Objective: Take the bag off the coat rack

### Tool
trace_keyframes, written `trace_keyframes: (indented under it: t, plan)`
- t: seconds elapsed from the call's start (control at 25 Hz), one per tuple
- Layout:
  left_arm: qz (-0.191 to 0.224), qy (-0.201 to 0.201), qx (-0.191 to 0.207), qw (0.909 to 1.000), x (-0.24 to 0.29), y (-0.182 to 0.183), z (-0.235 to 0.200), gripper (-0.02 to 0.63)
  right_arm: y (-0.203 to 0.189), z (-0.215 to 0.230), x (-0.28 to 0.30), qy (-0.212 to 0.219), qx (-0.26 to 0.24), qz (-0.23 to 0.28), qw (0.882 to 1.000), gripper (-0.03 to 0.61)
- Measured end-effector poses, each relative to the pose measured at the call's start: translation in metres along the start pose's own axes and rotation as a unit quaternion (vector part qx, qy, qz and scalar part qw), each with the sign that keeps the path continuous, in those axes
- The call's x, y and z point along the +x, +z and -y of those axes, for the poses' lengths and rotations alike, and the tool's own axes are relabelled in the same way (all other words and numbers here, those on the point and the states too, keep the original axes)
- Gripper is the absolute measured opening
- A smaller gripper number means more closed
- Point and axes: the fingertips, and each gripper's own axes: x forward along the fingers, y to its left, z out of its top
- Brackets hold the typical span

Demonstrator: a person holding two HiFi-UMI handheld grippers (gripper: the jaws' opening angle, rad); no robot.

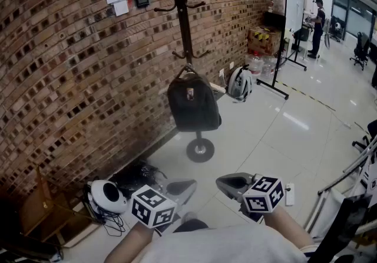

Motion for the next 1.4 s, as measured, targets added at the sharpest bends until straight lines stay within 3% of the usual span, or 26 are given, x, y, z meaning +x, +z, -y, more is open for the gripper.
trace_keyframes:
  t: [0.36,0.6,0.96,1.16,1.4]
  plan:
    - [0.01,-0.013,0.017,0.9997,0.027,0.023,-0.033,0.0,0.018,0.038,0.015,-0.016,-0.003,0.007,1.0,-0.002]
    - [0.005,-0.026,0.009,0.9996,0.053,0.035,-0.081,0.002,0.036,0.083,0.042,-0.028,0.006,0.006,1.0,-0.002]
    - [-0.001,-0.031,-0.008,0.9995,0.094,0.071,-0.218,0.0,0.083,0.181,0.124,-0.051,0.037,-0.003,0.998,-0.002]
    - [0.0,-0.041,0.007,0.9991,0.11,0.109,-0.302,0.0,0.131,0.241,0.164,-0.076,0.049,0.002,0.996,-0.002]
    - [0.0,-0.015,0.016,0.9998,0.125,0.147,-0.391,0.002,0.18,0.298,0.191,-0.109,0.05,0.026,0.992,-0.002]
